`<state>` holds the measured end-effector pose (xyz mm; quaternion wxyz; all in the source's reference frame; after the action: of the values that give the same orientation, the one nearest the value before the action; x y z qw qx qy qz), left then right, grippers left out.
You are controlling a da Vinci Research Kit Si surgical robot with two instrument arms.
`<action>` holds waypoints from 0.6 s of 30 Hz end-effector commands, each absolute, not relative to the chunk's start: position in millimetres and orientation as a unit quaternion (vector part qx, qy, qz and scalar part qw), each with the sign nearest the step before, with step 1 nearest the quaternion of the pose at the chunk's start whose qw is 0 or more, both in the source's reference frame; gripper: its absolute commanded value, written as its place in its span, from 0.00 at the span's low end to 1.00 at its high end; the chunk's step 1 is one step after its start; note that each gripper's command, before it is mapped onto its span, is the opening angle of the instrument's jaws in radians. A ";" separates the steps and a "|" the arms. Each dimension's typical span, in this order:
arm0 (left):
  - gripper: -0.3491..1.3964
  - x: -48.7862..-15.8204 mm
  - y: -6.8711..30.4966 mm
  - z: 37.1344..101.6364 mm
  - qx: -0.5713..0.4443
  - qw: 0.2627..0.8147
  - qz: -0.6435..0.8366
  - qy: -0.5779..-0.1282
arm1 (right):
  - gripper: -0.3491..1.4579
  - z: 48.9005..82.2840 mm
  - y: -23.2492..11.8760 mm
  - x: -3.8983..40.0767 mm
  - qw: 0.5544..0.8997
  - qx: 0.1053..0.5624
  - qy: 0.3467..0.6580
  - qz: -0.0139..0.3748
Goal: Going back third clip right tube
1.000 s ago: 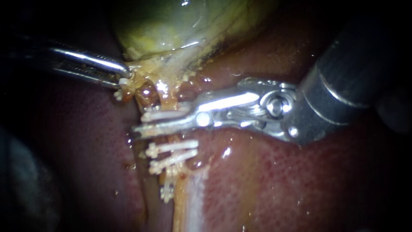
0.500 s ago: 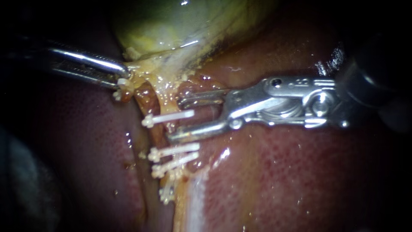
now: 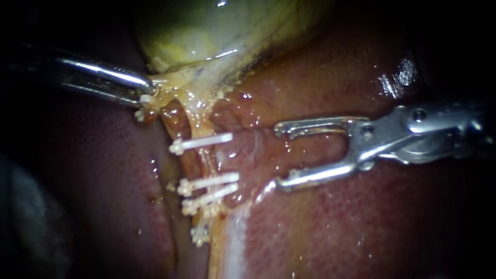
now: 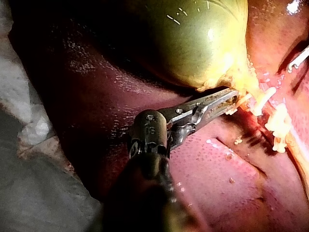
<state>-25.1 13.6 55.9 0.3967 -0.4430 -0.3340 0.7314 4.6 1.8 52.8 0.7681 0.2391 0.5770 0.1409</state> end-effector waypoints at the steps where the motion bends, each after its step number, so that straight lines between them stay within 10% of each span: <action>1: 0.00 -25.1 13.6 55.9 -0.443 0.397 0.731 -0.334 | 0.47 52.8 1.8 4.3 0.770 0.237 0.575 0.143; 18: 0.00 -28.2 13.2 58.6 -0.443 0.400 0.733 -0.325 | 0.47 52.1 1.2 3.3 0.773 0.236 0.571 0.144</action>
<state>-28.5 13.2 59.0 0.3997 -0.4443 -0.3248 0.7330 3.2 1.3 52.1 0.7730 0.2359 0.5712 0.1435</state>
